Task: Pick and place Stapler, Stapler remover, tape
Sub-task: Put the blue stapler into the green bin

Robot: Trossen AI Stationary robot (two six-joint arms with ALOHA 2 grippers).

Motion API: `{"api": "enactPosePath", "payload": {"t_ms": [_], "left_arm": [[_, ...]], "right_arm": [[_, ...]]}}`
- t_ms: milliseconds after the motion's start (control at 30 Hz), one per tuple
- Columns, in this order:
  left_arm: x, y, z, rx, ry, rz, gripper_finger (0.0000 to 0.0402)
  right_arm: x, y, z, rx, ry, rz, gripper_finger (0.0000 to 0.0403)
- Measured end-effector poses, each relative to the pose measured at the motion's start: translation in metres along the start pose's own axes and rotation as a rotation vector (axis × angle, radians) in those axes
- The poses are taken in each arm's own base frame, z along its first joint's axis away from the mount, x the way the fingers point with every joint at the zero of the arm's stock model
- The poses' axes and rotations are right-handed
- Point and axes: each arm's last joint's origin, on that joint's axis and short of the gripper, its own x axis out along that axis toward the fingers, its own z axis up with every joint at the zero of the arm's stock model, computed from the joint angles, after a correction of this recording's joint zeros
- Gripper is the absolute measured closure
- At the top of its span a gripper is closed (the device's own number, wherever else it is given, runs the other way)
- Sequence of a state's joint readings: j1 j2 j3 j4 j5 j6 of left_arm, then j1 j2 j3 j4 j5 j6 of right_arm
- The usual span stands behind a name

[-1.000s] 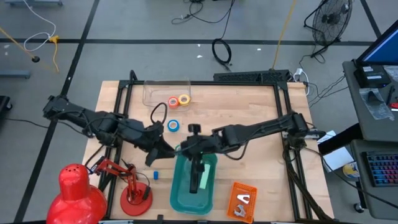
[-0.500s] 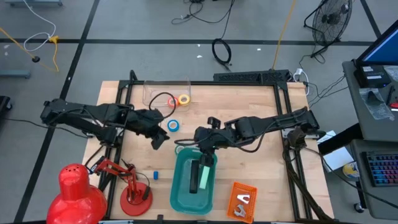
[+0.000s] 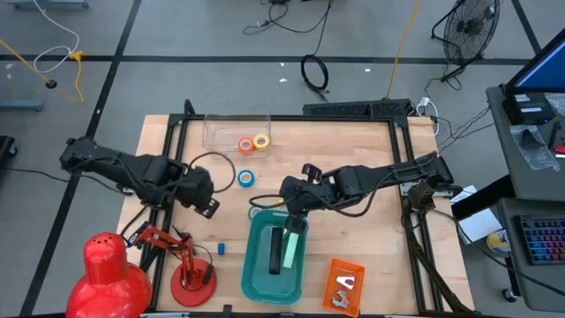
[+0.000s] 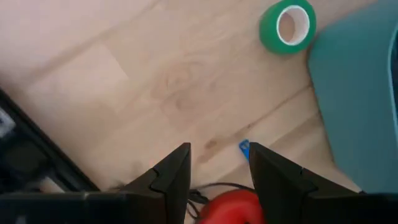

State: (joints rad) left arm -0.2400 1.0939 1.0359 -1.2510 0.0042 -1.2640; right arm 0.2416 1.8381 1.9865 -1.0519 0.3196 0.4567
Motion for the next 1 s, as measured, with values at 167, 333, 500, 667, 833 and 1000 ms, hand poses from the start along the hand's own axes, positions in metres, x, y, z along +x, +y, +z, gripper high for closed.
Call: {"api": "enactPosePath", "payload": {"t_ms": [167, 333, 500, 667, 833, 1000], "left_arm": [[0.005, -0.010, -0.016, -0.066, -0.011, -0.039, 0.0238], [0.026, -0.016, -0.032, -0.099, 0.051, -0.008, 0.0238], [0.057, -0.019, -0.045, -0.146, 0.114, 0.023, 0.0238], [0.086, -0.023, -0.050, -0.190, 0.168, -0.068, 0.0238], [0.106, -0.020, -0.052, -0.224, 0.173, -0.107, 0.0238], [0.113, -0.016, -0.054, -0.240, 0.194, -0.107, 0.0238]], "right_arm": [[0.001, -0.002, 0.001, -0.004, -0.012, -0.027, 0.0314], [0.001, -0.003, 0.002, -0.001, -0.023, -0.034, 0.0314], [0.001, -0.001, 0.006, -0.005, -0.069, -0.027, 0.0314], [0.000, 0.001, 0.011, 0.009, -0.112, -0.007, 0.0314], [0.000, 0.003, 0.015, 0.017, -0.154, 0.012, 0.0314], [-0.001, 0.004, 0.018, 0.016, -0.186, 0.026, 0.0314]]}}
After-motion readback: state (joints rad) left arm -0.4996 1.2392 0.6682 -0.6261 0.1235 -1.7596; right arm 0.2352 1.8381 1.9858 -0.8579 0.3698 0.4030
